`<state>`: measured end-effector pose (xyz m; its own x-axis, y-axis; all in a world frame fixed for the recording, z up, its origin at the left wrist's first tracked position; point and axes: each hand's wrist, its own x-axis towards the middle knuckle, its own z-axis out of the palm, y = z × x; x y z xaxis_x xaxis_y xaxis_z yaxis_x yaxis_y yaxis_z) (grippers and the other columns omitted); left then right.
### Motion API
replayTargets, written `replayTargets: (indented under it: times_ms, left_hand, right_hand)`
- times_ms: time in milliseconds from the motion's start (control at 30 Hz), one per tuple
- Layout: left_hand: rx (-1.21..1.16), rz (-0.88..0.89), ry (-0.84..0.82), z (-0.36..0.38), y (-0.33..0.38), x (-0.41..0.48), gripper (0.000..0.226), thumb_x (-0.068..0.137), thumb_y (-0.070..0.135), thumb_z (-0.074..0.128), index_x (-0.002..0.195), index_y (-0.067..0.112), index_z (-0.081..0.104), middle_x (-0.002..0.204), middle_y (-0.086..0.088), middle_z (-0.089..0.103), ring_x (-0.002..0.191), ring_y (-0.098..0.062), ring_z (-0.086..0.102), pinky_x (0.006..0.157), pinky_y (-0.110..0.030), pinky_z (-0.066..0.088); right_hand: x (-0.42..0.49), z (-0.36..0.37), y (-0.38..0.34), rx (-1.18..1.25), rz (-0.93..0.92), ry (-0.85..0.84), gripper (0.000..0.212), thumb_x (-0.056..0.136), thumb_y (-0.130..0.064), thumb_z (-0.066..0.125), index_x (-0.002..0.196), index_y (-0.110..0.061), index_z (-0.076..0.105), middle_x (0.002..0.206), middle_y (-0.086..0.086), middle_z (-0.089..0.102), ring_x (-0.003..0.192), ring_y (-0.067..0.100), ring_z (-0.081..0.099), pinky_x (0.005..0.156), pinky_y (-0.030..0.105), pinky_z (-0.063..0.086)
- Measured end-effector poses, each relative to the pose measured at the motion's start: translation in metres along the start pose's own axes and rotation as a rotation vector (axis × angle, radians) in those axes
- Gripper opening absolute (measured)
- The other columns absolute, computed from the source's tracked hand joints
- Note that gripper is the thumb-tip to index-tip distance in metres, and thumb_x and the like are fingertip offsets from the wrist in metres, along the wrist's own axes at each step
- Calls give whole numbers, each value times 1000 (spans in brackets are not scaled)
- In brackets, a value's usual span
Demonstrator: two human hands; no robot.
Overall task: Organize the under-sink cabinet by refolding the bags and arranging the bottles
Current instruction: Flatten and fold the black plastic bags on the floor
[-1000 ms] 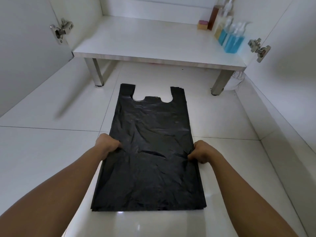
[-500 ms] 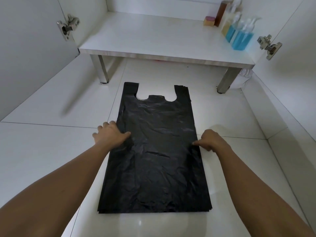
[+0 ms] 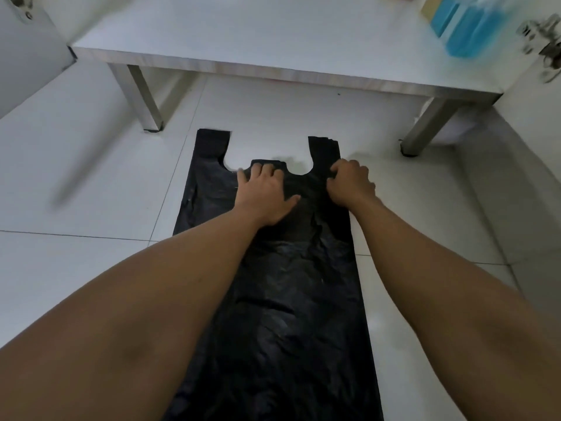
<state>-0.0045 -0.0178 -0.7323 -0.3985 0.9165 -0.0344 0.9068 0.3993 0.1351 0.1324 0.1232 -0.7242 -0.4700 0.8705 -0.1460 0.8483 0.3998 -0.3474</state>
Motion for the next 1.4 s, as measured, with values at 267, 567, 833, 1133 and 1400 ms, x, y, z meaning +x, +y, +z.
replayTargets:
  times_ms: [267, 567, 833, 1133, 1400]
  left_hand:
    - [-54, 74, -19, 54, -2, 35, 81, 88, 80, 30, 152, 30, 32, 160, -4, 26, 150, -31, 15, 117, -67, 9]
    - [-73, 61, 144, 76, -1, 32, 79, 88, 80, 25, 150, 31, 32, 159, 0, 26, 151, -28, 12, 118, -65, 7]
    - [-90, 59, 153, 77, -1, 32, 80, 87, 80, 26, 150, 31, 32, 159, 1, 27, 152, -27, 12, 119, -64, 7]
    - [-73, 56, 123, 77, -1, 32, 81, 87, 80, 25, 152, 31, 28, 161, 0, 25, 152, -29, 11, 119, -65, 5]
    - [-91, 53, 37, 72, -2, 34, 78, 87, 78, 27, 151, 33, 28, 162, 2, 21, 153, -26, 6, 119, -63, -1]
  right_hand:
    - [87, 5, -5, -13, -146, -121, 72, 91, -1, 47, 156, -22, 27, 163, 5, 17, 144, 34, 25, 117, 50, 29]
    - [128, 12, -22, -274, -58, -245, 86, 94, -2, 42, 159, -34, -4, 166, 4, 5, 146, 48, 10, 114, 58, 25]
    - [139, 2, -22, -195, -81, -162, 7, 80, -7, 50, 77, -12, 45, 95, 13, 59, 91, 34, 59, 76, 38, 45]
    - [70, -47, -16, -177, -361, -112, 16, 81, -26, 62, 73, -20, 49, 81, -2, 55, 84, 27, 57, 84, 46, 35]
    - [21, -25, -1, -232, -324, -418, 29, 73, -25, 82, 98, -21, 67, 101, -2, 63, 91, 19, 61, 80, 38, 56]
